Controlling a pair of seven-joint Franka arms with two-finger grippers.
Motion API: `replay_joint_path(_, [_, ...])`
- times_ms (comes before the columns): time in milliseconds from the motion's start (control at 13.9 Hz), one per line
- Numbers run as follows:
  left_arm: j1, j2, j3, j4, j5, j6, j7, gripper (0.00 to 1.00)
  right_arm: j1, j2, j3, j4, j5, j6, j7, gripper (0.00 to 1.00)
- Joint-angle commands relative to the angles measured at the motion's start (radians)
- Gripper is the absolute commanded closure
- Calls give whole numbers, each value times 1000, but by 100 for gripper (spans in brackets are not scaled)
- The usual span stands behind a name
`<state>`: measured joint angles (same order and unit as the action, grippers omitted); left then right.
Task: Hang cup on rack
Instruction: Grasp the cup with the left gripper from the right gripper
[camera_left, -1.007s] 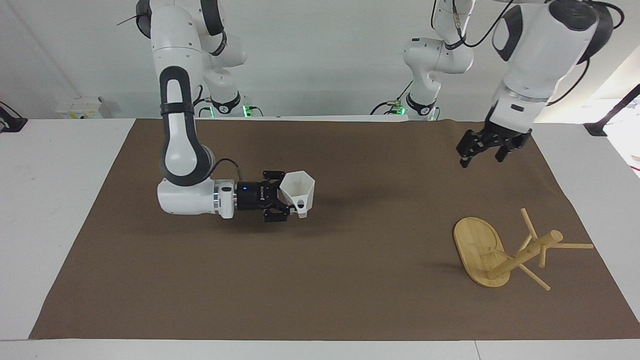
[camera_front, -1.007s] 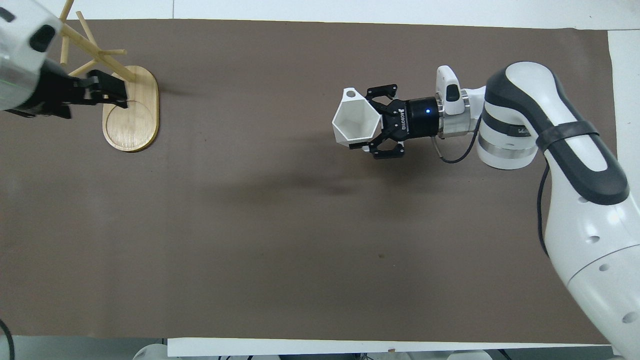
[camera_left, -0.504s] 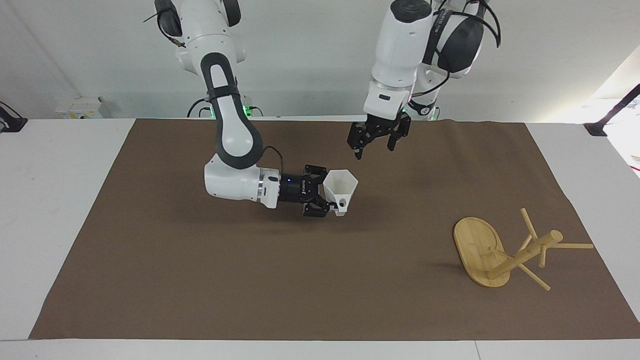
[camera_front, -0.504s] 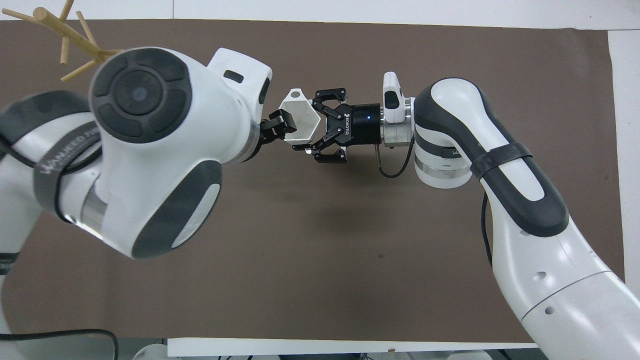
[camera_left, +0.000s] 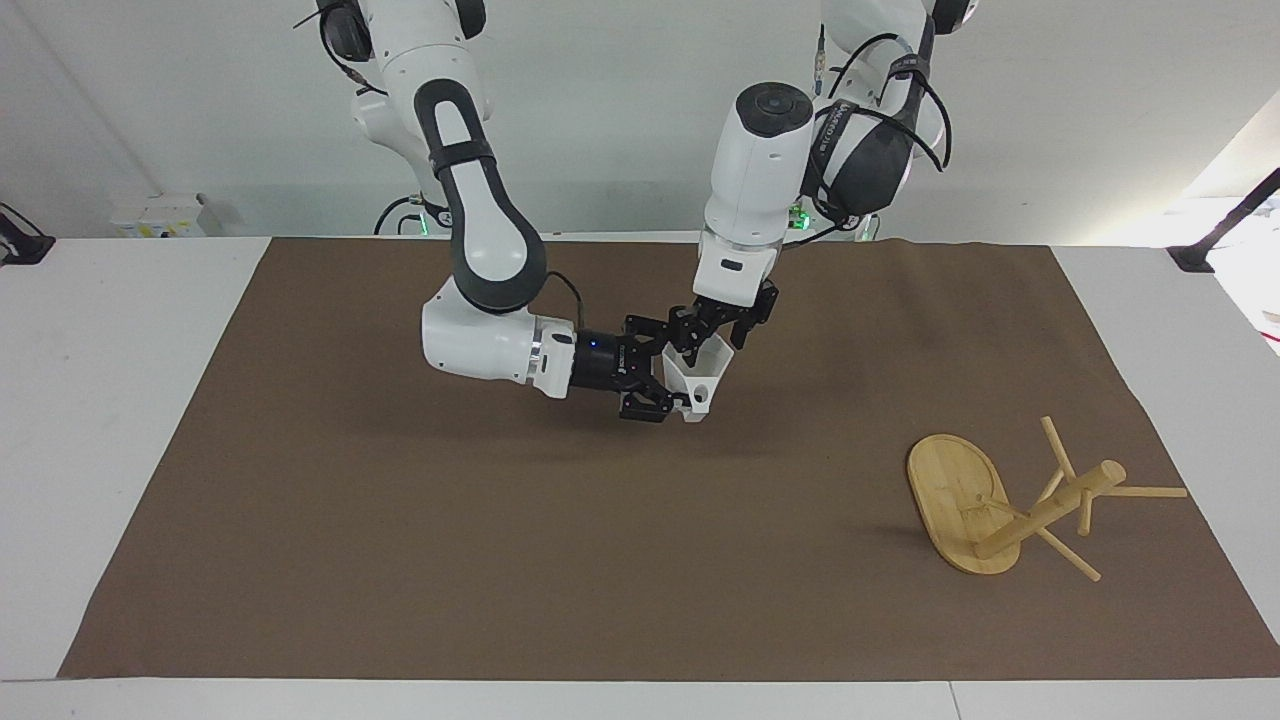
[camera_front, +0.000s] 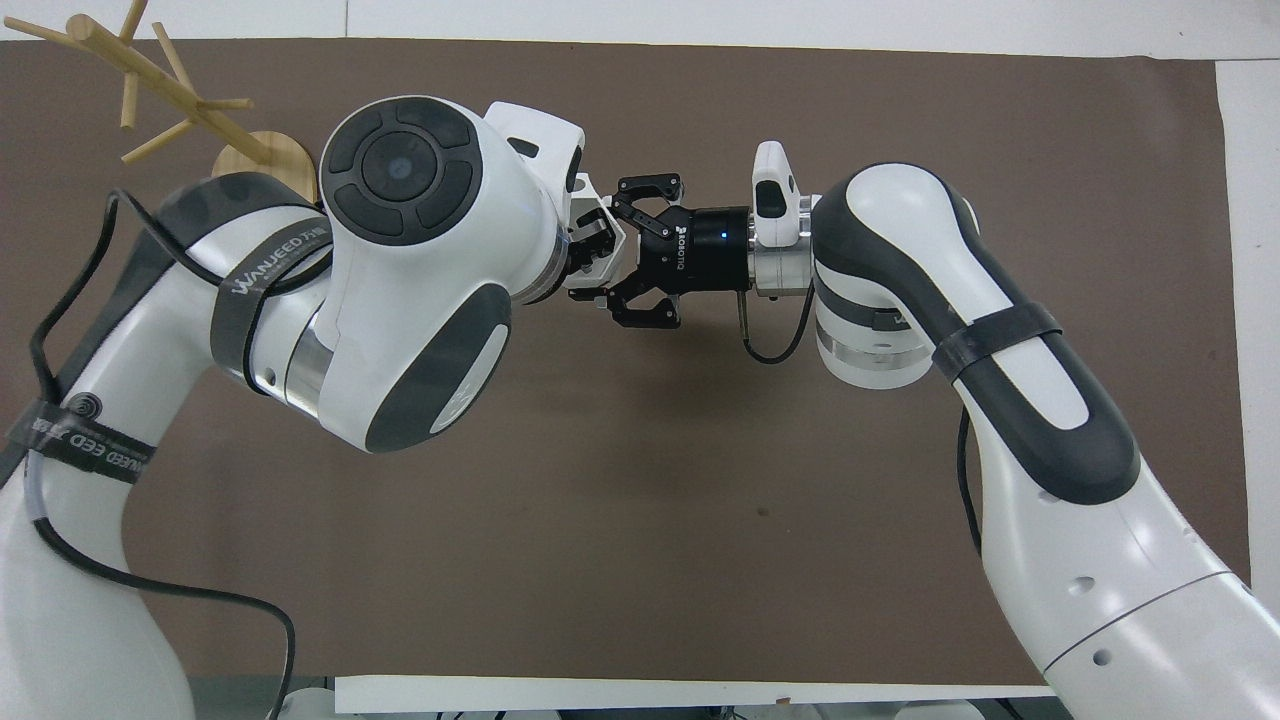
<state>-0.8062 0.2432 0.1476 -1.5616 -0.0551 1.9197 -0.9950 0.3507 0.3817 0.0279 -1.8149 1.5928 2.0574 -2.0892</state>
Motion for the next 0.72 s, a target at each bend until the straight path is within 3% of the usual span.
replay_joint_path(0, [1,4,9,12,-11,18,-11,100,4,-21,-2,-24,23,12,8,70])
replay_joint_path(216, [8,4,13,15,-3,33,-14,100,-1,-21,-2,-23,23,10,8,66])
replay_joint_path(360, [9,4,17,15,-2,35,-19,100,-9,-21,-3,-21,23,9,8,49])
replay_joint_path(432, [9,4,17,15,-2,36,-23,100,-15,-23,-5,-23,19,0,9,3])
replay_joint_path(647, [13,4,21,9,23,73,-89,100,-64,-84,-8,-64,-23,-14,11,1])
